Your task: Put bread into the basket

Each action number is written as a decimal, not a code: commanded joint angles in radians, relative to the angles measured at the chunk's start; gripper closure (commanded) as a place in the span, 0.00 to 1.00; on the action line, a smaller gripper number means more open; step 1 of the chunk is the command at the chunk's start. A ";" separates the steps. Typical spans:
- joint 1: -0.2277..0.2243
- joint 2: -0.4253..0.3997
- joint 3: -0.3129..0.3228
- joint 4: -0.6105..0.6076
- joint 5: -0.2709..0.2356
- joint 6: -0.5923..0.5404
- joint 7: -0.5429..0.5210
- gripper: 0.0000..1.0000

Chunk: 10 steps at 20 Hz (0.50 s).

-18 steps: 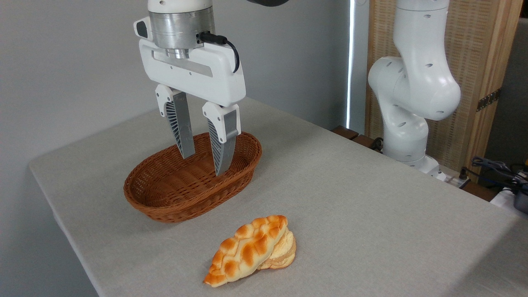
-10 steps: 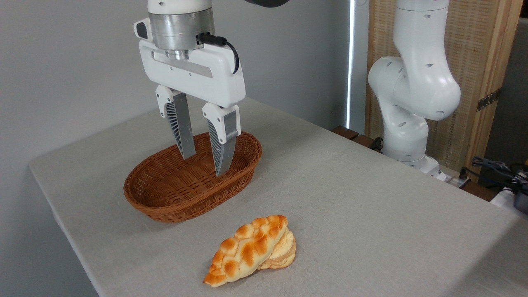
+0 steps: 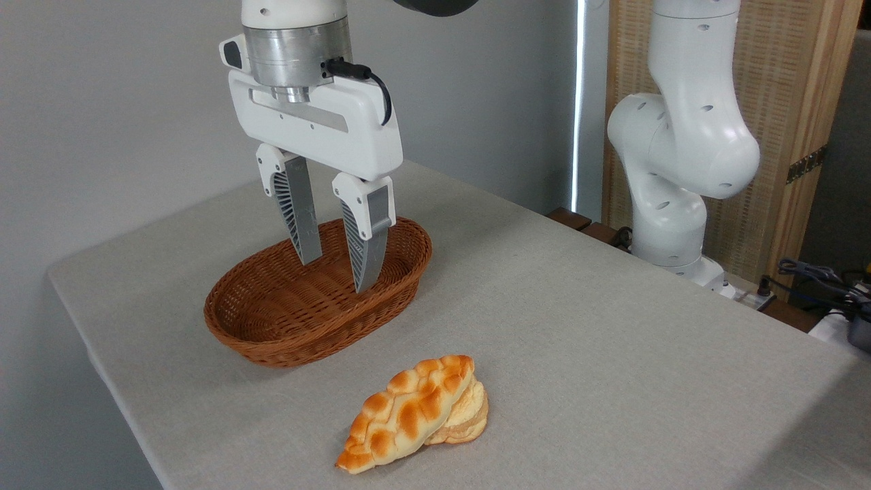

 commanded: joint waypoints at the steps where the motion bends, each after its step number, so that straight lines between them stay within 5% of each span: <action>1: -0.008 0.000 0.005 0.008 0.006 -0.022 -0.006 0.00; 10: -0.005 0.000 0.011 -0.050 0.014 0.006 0.046 0.00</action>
